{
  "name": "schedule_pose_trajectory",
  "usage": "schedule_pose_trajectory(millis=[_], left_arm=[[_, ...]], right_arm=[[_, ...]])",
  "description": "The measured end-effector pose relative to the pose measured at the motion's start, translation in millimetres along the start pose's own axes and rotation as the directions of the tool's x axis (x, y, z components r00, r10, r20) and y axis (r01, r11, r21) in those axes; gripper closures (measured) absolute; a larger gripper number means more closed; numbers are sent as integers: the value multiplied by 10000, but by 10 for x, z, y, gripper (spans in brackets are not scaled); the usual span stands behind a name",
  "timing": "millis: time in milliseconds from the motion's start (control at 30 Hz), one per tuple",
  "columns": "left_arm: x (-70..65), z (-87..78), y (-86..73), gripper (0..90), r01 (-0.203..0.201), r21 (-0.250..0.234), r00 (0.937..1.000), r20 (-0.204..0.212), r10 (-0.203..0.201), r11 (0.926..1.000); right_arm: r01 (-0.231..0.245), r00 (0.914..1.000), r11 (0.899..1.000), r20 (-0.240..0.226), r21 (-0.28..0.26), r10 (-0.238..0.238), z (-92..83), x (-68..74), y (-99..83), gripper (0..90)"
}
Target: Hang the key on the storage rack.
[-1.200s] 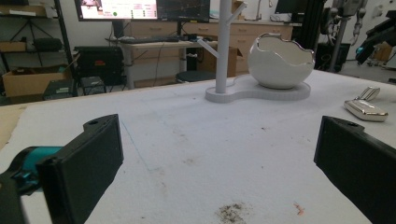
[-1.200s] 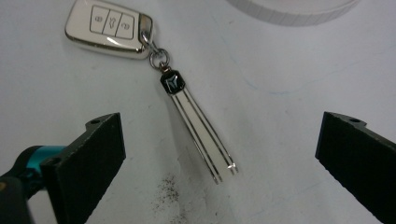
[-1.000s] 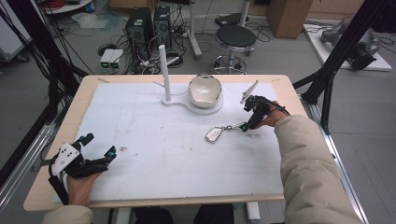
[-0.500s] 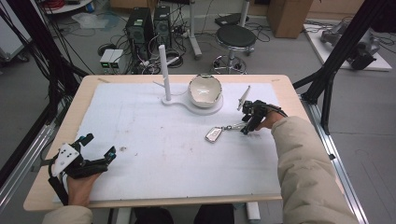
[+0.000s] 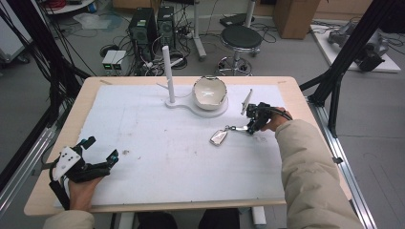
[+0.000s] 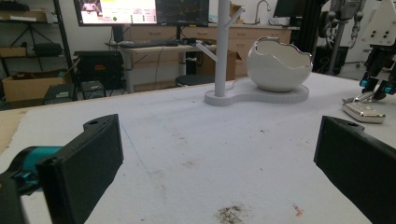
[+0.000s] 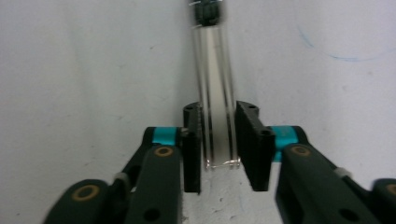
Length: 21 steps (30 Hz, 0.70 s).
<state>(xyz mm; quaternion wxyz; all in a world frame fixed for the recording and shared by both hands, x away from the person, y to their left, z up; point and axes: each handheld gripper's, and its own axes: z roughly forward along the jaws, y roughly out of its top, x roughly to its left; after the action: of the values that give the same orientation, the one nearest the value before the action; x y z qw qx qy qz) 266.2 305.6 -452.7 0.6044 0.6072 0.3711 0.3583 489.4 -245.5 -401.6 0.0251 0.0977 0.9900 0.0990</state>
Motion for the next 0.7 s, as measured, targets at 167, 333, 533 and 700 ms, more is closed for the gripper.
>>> schedule_pose_trajectory(millis=[167, 333, 533, 700], left_arm=[[1, 0, 0, 18, 5, 8, 10000, -3, -5, 10000], [4, 0, 2, 18, 9, 32, 10000, 19, -9, 10000], [16, 31, 18, 18, 121, 331, 9999, 75, -124, 9994], [51, 86, 138, 18, 45, 447, 9993, 363, -61, 9990]], right_arm=[[-280, 9996, 9996, -61, -16, 280, -20, 2, 1, 745], [-437, 9987, 9988, -270, -212, 432, -47, 23, 10, 747], [-1448, 9888, 9861, -493, -813, 1412, -194, 112, 16, 749], [-1515, 9880, 9743, -544, -1664, 1444, -429, 274, -1, 749]])
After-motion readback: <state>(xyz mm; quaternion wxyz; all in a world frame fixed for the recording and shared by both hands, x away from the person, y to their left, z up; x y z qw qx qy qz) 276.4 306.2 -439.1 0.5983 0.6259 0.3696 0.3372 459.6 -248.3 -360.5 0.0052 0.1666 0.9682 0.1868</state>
